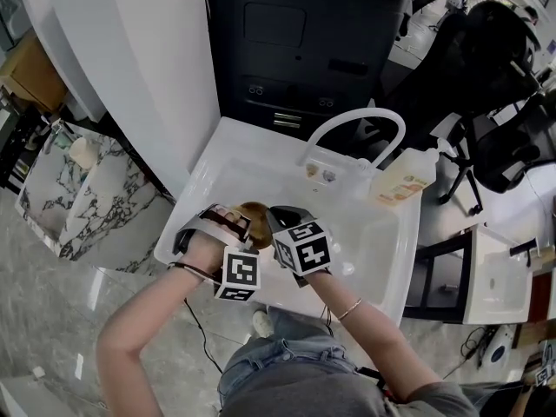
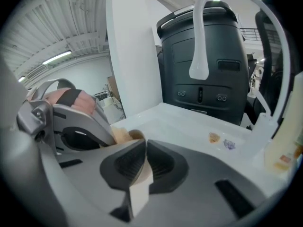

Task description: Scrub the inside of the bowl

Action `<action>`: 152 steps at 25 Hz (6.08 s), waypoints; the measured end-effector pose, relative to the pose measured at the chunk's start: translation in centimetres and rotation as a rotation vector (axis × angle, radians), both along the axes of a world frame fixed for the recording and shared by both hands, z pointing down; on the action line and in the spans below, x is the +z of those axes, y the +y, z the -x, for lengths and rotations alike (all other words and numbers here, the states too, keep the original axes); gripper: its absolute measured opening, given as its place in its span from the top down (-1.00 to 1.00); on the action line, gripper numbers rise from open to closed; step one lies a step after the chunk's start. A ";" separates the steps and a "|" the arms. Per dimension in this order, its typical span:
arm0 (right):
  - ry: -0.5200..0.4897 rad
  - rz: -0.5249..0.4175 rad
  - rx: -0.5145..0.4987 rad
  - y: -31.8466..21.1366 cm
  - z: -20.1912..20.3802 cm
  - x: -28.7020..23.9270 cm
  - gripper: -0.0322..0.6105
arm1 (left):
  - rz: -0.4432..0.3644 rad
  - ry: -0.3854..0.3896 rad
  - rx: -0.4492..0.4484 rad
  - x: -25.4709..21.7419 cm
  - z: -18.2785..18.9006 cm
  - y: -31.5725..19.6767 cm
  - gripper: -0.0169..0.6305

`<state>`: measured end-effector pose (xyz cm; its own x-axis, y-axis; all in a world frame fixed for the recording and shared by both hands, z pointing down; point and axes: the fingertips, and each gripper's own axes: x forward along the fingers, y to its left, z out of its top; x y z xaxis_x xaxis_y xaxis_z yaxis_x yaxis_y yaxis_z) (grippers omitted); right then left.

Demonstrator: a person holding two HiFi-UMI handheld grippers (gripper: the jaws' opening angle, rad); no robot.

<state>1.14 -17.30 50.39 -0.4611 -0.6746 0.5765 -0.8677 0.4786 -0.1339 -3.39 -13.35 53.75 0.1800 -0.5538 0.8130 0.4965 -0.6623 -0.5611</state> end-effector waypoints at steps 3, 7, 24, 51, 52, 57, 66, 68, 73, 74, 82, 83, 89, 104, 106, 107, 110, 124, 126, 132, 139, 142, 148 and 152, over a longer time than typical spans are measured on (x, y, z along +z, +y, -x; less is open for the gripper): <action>-0.005 -0.002 0.008 -0.5 -0.3 -0.1 0.82 | 0.114 0.070 -0.105 0.5 0.3 0.5 0.81; -0.028 -0.007 0.021 -1.0 -0.5 -0.3 0.81 | 0.237 0.177 -0.239 1.2 0.2 1.2 0.81; -0.127 0.011 0.057 -2.5 -1.3 0.1 0.79 | 0.625 0.610 -0.576 -0.1 -3.5 2.5 0.81; -0.229 0.046 0.082 -2.0 0.1 -0.7 0.84 | 0.557 1.164 -0.934 -6.3 0.6 -3.6 0.81; -0.239 0.049 0.085 -2.1 0.1 -0.7 0.84 | 0.556 1.162 -0.944 -5.9 0.3 -3.7 0.81; -0.294 0.066 0.095 -2.1 0.1 -0.7 0.84 | 0.645 1.169 -0.944 -4.6 -1.0 -2.8 0.81; -0.295 0.065 0.078 -2.1 0.0 -0.7 0.84 | 0.783 1.116 -0.828 -4.1 -1.8 -0.7 0.81; -0.292 0.070 0.072 -2.0 -0.2 -0.6 0.84 | 0.768 1.052 -0.770 -4.1 -2.1 -0.2 0.81; -0.278 0.085 0.058 -2.0 0.0 0.0 0.84 | 0.737 0.886 -0.619 -3.4 -2.2 1.0 0.81; -0.276 0.088 0.057 -1.9 0.0 0.1 0.84 | 0.735 0.849 -0.598 -3.3 -2.2 1.3 0.81; -0.263 0.097 0.036 -1.6 0.2 0.5 0.84 | 0.716 0.610 -0.423 -2.8 -2.0 3.3 0.81; -0.259 0.098 0.031 -1.6 0.3 0.4 0.84 | 0.714 0.583 -0.400 -2.8 -2.0 3.7 0.81; -0.237 0.099 0.027 -1.3 0.2 0.5 0.84 | 0.679 0.472 -0.307 -3.7 -1.7 5.1 0.81; -0.264 0.118 0.084 -1.8 -0.3 0.8 0.84 | 0.700 0.539 -0.395 -4.9 2.4 6.5 0.81; -0.265 0.118 0.092 -1.9 -0.4 0.9 0.84 | 0.693 0.587 -0.424 -5.3 3.0 6.5 0.81; -0.264 0.119 0.096 -1.9 -0.5 1.0 0.84 | 0.690 0.617 -0.439 -5.6 3.2 6.5 0.81; -0.269 0.128 0.112 -2.0 -0.6 1.2 0.84 | 0.689 0.723 -0.492 -6.5 4.0 6.1 0.81; -0.324 0.166 0.243 -2.7 -2.3 2.9 0.84 | 0.510 1.093 -0.763 -6.8 6.2 0.3 0.81; -0.325 0.176 0.256 -2.6 -2.4 3.3 0.84 | 0.465 1.162 -0.807 -6.9 6.4 -0.7 0.81; -0.354 0.200 0.284 -3.3 -2.3 4.2 0.84 | 0.374 1.325 -0.869 -7.5 6.3 -3.2 0.81; -0.353 0.187 0.323 -4.6 -3.0 4.7 0.84 | 0.354 1.469 -0.951 -7.6 5.6 -5.2 0.81; -0.334 0.172 0.331 -5.2 -3.6 4.8 0.84 | 0.367 1.511 -1.024 -6.9 5.5 -6.0 0.81; -0.388 0.195 0.375 -6.8 -4.1 5.9 0.84 | 0.406 1.583 -1.136 -5.8 5.6 -7.0 0.81; -0.404 0.214 0.409 -7.9 -4.3 6.9 0.84 | 0.393 1.610 -1.169 -5.4 5.8 -7.6 0.81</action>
<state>5.43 -25.19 57.32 -0.3991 -0.7319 0.5523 -0.8363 0.0436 -0.5466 -9.18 -21.00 48.33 0.4769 -0.7864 0.3927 -0.8779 -0.4037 0.2577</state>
